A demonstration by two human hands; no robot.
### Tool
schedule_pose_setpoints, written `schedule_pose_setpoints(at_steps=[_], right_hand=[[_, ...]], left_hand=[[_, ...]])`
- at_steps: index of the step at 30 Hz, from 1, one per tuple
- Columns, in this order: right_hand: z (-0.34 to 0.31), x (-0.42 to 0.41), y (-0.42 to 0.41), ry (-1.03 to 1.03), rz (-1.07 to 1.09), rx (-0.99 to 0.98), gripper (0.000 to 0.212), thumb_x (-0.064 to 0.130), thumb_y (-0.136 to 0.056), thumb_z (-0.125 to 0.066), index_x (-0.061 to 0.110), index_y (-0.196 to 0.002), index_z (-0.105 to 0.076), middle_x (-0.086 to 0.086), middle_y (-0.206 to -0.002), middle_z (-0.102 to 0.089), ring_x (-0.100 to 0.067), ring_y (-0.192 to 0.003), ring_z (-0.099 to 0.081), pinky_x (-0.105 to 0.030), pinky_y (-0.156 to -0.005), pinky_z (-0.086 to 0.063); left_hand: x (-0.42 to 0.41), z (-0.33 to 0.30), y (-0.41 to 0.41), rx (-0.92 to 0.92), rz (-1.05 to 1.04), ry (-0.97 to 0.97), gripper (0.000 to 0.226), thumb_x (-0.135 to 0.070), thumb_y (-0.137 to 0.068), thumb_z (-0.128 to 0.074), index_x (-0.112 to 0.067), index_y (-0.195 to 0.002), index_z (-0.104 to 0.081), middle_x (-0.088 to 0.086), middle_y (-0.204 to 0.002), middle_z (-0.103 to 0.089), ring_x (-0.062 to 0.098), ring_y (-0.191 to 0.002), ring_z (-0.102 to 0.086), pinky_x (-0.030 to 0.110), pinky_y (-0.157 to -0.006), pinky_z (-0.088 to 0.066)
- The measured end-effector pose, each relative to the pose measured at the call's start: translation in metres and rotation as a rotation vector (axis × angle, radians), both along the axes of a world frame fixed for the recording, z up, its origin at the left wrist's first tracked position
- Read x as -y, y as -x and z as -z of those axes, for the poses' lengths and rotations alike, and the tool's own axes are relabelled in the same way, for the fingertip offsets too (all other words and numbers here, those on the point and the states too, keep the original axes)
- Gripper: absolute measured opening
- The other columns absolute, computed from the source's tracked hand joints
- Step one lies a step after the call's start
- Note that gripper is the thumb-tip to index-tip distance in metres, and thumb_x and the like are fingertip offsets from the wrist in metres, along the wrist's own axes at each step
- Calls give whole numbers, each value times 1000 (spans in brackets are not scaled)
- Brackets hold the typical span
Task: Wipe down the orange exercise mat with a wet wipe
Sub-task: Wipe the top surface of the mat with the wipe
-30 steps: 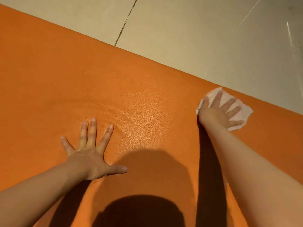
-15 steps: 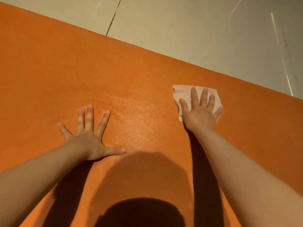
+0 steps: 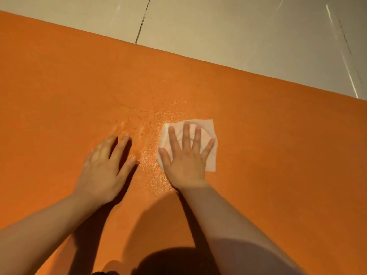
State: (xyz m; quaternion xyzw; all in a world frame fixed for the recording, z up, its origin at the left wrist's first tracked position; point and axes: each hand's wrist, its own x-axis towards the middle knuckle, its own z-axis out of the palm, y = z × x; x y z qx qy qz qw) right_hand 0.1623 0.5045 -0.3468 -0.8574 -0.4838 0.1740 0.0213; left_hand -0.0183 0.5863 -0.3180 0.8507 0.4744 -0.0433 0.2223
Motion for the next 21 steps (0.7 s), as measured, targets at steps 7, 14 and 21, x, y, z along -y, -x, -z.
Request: schedule_pose_setpoints(at_steps=[7, 14, 21], right_hand=[[0, 39, -16, 64, 28, 67, 70, 70, -90, 1, 40, -153, 10, 2, -163, 16, -24, -149, 19, -64, -112, 13], [-11, 157, -92, 138, 691, -2, 68, 68, -94, -9, 40, -155, 4, 0, -164, 14, -25, -150, 14, -64, -115, 6], [-5, 132, 9, 137, 543, -19, 64, 56, -100, -13, 33, -154, 12, -9, -162, 22, -35, -147, 21, -71, -111, 6]], left_hand=[[20, 4, 40, -93, 56, -17, 82, -68, -88, -12, -22, -150, -39, 14, -155, -33, 34, -145, -28, 54, -115, -28], [41, 0, 73, -187, 117, 21, 78, -66, -88, -9, -29, -155, -25, 5, -164, -16, 27, -151, -13, 49, -121, -18], [68, -5, 91, -201, 129, 70, 74, -63, -87, -7, -36, -156, -9, 1, -166, -6, 24, -152, -6, 45, -123, -12]])
